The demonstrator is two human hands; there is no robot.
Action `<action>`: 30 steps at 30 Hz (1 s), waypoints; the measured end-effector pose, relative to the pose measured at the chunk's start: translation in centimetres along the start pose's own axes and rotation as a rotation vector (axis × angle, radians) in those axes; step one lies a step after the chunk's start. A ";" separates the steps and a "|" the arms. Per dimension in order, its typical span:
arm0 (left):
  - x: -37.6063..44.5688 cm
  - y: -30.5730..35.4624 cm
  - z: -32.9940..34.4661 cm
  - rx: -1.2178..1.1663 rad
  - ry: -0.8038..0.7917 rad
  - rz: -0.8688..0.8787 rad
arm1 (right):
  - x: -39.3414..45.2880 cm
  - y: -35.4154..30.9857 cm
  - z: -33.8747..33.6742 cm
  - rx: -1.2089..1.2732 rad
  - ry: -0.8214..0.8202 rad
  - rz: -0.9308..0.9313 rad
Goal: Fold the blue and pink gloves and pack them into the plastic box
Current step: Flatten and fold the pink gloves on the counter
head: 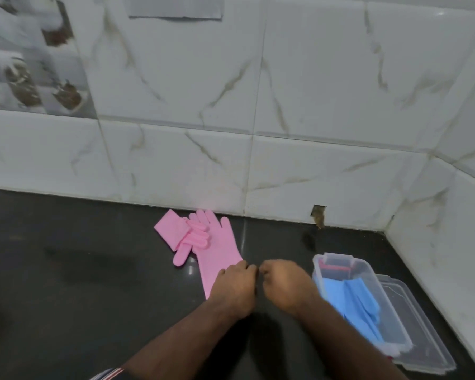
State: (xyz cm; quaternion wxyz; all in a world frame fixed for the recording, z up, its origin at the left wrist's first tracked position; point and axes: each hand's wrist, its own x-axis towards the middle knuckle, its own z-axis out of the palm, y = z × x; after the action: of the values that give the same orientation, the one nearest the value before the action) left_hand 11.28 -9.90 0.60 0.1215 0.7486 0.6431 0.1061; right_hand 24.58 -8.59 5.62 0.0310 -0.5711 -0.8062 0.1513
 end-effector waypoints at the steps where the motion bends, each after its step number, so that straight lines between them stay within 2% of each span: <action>1: -0.5 -0.7 0.1 0.012 -0.030 -0.020 | -0.1 -0.1 1.3 0.004 0.002 -0.006; 4: -1.6 -2.8 0.0 0.092 -0.088 -0.073 | -0.1 -0.7 4.2 0.080 -0.037 -0.021; 6: -4.9 -11.7 -2.0 0.059 -0.074 -0.215 | 3.0 -8.8 7.7 0.094 -0.119 -0.155; 8: -4.9 -12.9 -1.6 0.020 -0.067 -0.225 | 3.2 -9.5 7.8 0.112 -0.150 -0.173; 12: -5.3 -13.1 -1.8 -0.012 -0.090 -0.220 | 4.3 -9.2 8.9 0.135 -0.192 -0.088; 16: -5.3 -14.8 -1.8 -0.008 -0.091 -0.202 | 5.0 -10.3 9.8 -0.002 -0.197 -0.056; 19: -5.1 -15.4 -2.1 -0.028 -0.091 -0.185 | 5.0 -10.8 9.7 -0.035 -0.155 -0.011; 27: -3.4 -15.1 -2.1 -0.097 -0.084 -0.162 | 3.9 -8.2 7.7 -0.032 0.090 0.186; 30: -2.6 -14.7 -2.0 -0.136 -0.056 -0.147 | 3.0 -6.6 6.3 -0.028 0.098 0.224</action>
State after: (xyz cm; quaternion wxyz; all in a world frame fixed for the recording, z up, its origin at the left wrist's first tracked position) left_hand -3.52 -10.30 -2.23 0.1977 0.6922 0.6837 0.1194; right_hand 16.13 -9.11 1.14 0.0453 -0.6645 -0.7371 0.1147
